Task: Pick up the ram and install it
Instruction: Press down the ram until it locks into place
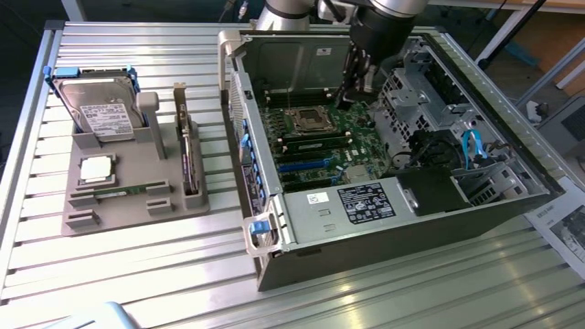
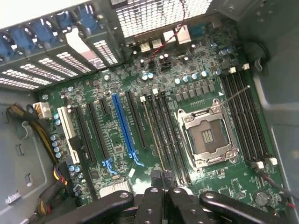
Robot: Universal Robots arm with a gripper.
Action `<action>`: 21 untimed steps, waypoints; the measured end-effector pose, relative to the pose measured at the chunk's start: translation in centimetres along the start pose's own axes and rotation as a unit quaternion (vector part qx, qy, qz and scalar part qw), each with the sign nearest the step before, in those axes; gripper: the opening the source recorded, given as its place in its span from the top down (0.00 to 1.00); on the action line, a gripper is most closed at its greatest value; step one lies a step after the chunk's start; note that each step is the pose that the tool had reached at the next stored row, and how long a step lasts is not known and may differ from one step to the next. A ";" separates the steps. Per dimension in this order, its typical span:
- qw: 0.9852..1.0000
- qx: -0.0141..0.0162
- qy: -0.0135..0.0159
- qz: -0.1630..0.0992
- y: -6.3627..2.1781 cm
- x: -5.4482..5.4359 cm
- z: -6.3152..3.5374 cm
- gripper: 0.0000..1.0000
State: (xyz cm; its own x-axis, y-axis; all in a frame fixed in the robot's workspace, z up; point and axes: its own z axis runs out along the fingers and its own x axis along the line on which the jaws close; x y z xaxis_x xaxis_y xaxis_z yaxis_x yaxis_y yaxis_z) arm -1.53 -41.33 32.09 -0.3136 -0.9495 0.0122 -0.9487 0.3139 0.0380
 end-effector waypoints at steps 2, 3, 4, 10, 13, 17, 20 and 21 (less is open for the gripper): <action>1.000 0.000 -0.001 0.020 0.00 0.0 0.00 0.90; 1.000 0.000 -0.001 0.031 0.00 0.0 0.00 0.90; 0.999 -0.001 -0.002 0.037 0.00 0.0 0.00 0.90; 0.997 -0.001 -0.003 0.074 0.00 0.0 0.00 0.90; 0.995 -0.001 -0.004 0.098 0.00 0.0 0.00 0.90; 0.990 -0.002 -0.006 0.139 0.00 0.0 0.00 0.90; 0.987 -0.002 -0.007 0.163 0.00 0.0 0.00 0.90; 0.985 -0.002 -0.007 0.170 0.00 0.0 0.00 0.90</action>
State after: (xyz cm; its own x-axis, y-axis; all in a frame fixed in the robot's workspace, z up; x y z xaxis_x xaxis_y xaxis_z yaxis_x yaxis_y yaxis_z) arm -1.53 -41.33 32.10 -0.6139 -0.7893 0.0115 -0.7885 0.6138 0.0384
